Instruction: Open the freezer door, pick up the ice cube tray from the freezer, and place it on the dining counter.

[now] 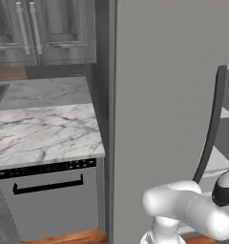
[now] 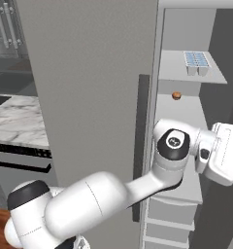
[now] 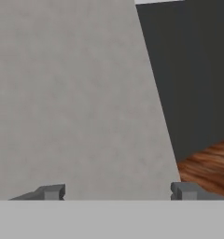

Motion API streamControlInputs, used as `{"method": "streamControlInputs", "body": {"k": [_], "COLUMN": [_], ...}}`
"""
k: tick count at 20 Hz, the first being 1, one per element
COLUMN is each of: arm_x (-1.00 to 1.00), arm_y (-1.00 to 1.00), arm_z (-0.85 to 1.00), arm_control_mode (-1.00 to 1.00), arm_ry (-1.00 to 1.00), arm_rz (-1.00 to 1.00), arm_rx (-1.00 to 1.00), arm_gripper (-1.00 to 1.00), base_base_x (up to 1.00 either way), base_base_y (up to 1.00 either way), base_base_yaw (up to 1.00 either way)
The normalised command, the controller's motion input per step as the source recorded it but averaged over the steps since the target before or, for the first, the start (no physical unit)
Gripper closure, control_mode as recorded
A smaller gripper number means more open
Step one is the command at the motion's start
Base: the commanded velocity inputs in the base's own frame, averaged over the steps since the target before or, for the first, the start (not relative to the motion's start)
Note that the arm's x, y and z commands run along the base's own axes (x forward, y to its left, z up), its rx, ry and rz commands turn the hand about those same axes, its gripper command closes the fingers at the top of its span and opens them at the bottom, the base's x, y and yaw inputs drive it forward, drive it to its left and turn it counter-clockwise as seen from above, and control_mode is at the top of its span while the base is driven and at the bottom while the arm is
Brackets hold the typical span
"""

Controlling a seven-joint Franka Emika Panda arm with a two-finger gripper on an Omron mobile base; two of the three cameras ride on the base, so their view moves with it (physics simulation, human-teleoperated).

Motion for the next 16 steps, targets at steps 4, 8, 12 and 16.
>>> {"method": "streamControlInputs", "body": {"k": [4, 8, 12, 16], "arm_x": [0.09, 0.13, 0.03, -0.17], "arm_y": [-0.25, -0.26, -0.09, 0.02], "arm_z": [0.00, -0.01, 0.00, 0.00], "arm_control_mode": [-1.00, -1.00, -1.00, -1.00], "arm_ry": [0.00, 0.00, 0.00, 0.00], "arm_rz": [0.00, 0.00, 0.00, 0.00], "arm_rx": [0.00, 0.00, 0.00, 0.00], "arm_gripper": [-1.00, -1.00, -1.00, -1.00], "base_base_x": [0.00, 0.00, 0.00, 0.00], "base_base_y": [0.00, 0.00, 0.00, 0.00], "base_base_yaw": [0.00, 0.00, 0.00, 0.00]}}
